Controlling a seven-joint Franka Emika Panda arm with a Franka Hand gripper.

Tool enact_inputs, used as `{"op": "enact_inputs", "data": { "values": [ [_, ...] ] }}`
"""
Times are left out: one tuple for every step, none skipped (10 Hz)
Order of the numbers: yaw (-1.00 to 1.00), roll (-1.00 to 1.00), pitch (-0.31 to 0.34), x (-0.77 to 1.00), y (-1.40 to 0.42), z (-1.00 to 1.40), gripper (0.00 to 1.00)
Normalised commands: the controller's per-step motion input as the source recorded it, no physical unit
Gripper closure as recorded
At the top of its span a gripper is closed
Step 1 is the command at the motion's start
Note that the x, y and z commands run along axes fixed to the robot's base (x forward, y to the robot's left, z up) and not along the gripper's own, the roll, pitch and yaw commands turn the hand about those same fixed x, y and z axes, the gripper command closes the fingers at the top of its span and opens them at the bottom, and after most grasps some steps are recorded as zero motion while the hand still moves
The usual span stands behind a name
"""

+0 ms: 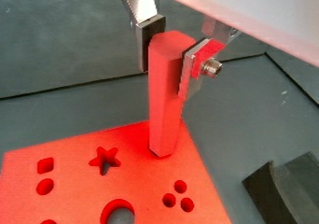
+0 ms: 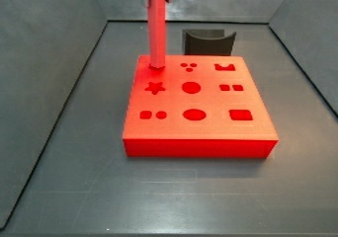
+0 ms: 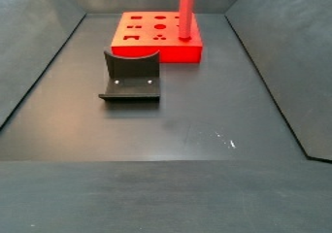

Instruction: Insert the hexagon object.

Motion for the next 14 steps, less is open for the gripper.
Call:
{"op": "enact_inputs", "data": {
  "values": [
    [0.07, 0.0, -0.153, -0.11, 0.0, -0.19, 1.0],
    [0.05, -0.01, -0.156, -0.13, 0.0, -0.2, 1.0],
    [0.01, -0.07, -0.164, -0.05, 0.0, -0.2, 1.0],
    [0.0, -0.11, -0.164, 0.0, 0.0, -0.21, 1.0],
    [0.0, -0.1, -0.154, 0.0, 0.0, -0.23, 1.0],
    [0.0, -0.06, -0.071, 0.01, 0.01, -0.29, 1.0],
    [0.0, 0.0, 0.0, 0.13, 0.0, -0.44, 1.0],
    [0.0, 0.0, 0.007, 0.0, 0.0, -0.62, 1.0],
    [0.15, 0.0, 0.039, 0.0, 0.01, -0.85, 1.0],
    [0.12, 0.0, 0.043, 0.0, 0.0, -0.91, 1.0],
    [0.16, -0.02, 0.0, 0.0, 0.05, -1.0, 1.0],
    [0.14, -0.03, 0.013, 0.0, 0.03, -1.0, 1.0],
    [0.0, 0.0, 0.013, 0.0, 0.0, 0.0, 1.0],
    [0.0, 0.0, 0.0, 0.0, 0.0, 0.0, 1.0]
  ]
}}
